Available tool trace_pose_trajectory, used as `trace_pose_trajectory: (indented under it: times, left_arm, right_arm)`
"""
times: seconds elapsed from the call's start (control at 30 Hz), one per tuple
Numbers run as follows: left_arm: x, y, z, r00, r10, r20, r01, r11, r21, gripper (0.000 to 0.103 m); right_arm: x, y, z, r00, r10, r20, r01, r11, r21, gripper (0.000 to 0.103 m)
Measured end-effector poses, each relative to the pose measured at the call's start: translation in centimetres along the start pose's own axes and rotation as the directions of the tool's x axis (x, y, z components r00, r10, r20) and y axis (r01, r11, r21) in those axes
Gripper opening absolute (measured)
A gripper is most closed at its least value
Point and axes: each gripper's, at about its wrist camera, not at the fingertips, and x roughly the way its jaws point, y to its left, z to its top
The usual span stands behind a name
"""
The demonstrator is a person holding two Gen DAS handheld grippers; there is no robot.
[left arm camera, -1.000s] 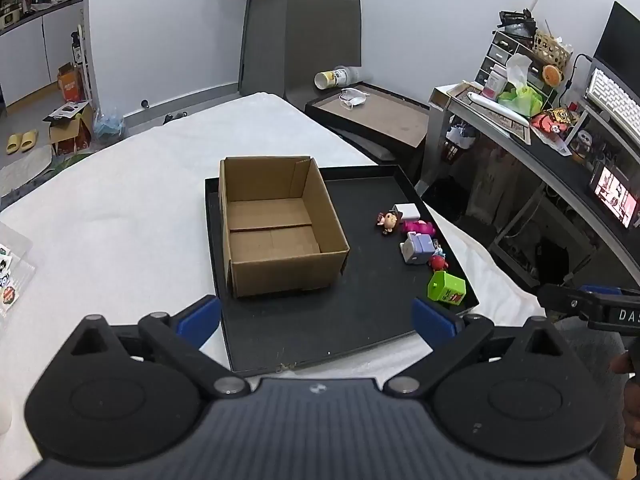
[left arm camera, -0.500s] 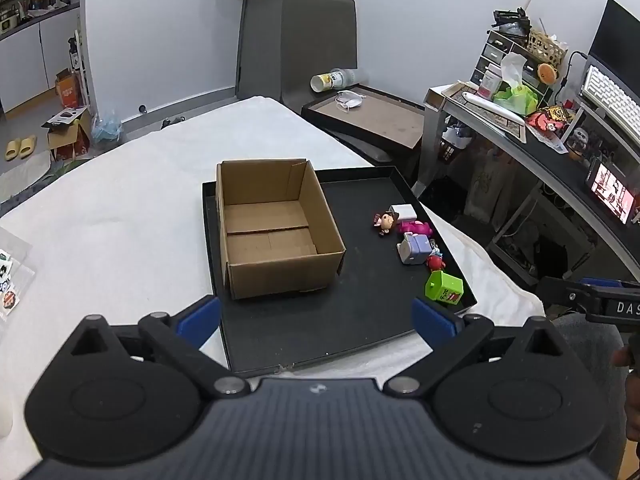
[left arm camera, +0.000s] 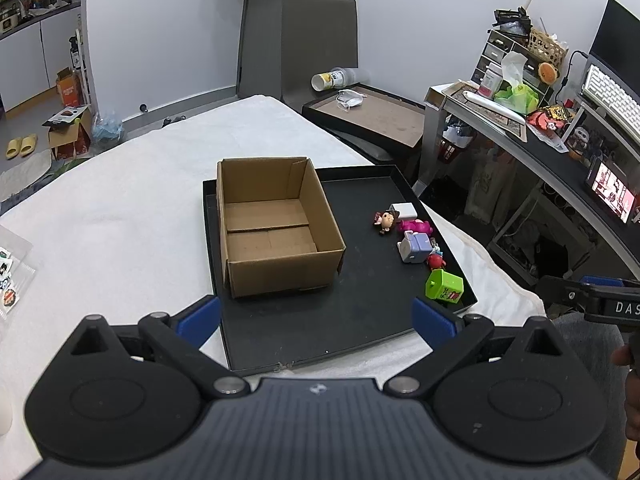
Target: Organize rigid objects
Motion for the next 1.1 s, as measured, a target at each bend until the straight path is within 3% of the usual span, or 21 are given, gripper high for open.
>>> trace_pose_trajectory:
  times: [1.1]
  left_arm:
    - [-0.12,0.37,0.11,1.000,0.003,0.004,-0.003,1.000,-0.003,0.101]
  right_arm:
    - [-0.21,0.21,-0.17,1.000,0.001,0.013,-0.001,1.000,0.003,0.103]
